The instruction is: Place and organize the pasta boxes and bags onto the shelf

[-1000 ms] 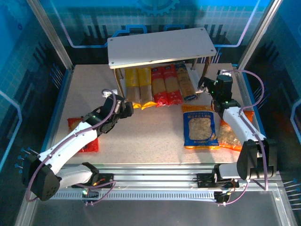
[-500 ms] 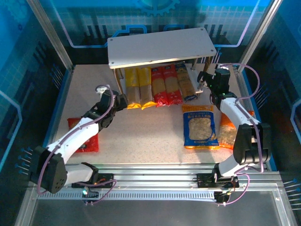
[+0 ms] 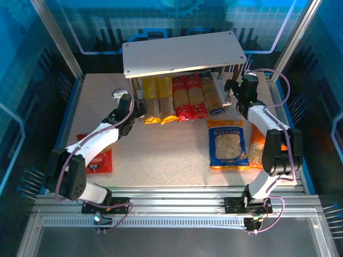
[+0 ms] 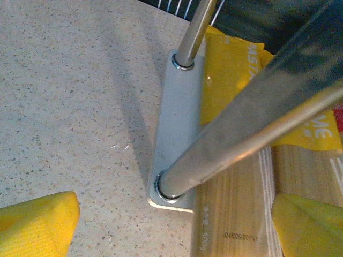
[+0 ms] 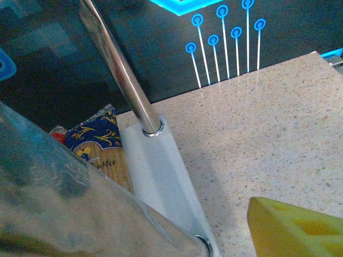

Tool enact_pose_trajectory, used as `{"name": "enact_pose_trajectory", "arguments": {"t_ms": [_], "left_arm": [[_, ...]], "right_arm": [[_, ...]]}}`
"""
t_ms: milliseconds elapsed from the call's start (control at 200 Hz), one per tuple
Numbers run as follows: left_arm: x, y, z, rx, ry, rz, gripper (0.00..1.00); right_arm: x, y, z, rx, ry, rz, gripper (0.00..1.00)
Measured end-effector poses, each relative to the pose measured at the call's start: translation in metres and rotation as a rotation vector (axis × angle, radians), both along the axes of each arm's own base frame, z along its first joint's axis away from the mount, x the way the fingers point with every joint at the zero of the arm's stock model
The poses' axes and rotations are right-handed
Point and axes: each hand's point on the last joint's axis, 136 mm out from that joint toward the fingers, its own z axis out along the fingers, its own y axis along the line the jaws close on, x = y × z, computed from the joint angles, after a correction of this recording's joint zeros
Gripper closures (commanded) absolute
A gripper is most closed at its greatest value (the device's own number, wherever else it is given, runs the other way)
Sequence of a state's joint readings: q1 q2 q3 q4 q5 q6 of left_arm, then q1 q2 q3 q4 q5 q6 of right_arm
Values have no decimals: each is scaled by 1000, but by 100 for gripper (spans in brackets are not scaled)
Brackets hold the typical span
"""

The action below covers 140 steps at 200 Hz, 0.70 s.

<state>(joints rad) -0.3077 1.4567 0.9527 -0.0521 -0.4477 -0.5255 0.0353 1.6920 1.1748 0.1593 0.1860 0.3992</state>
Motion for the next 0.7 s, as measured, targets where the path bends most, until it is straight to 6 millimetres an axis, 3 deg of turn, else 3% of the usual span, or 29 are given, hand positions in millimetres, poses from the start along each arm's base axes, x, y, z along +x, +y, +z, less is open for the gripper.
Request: {"name": "enact_pose_trajectory", "arguments": {"t_ms": [120,335,490,700], "left_arm": [[9,4,0,-1,-3,16,8],[19,13,1,-18,-13,31,8],[21,14,0,-39,-10,16,8],[22,15,-1,-67,-4,-7,8]], "right_arm": [[1,2,-2,2,2,12,39],[5,7,5,9,-25,48,55],[4,12,6,22,-32,70,58],[-13,14,8,28,-34,84,61]]}}
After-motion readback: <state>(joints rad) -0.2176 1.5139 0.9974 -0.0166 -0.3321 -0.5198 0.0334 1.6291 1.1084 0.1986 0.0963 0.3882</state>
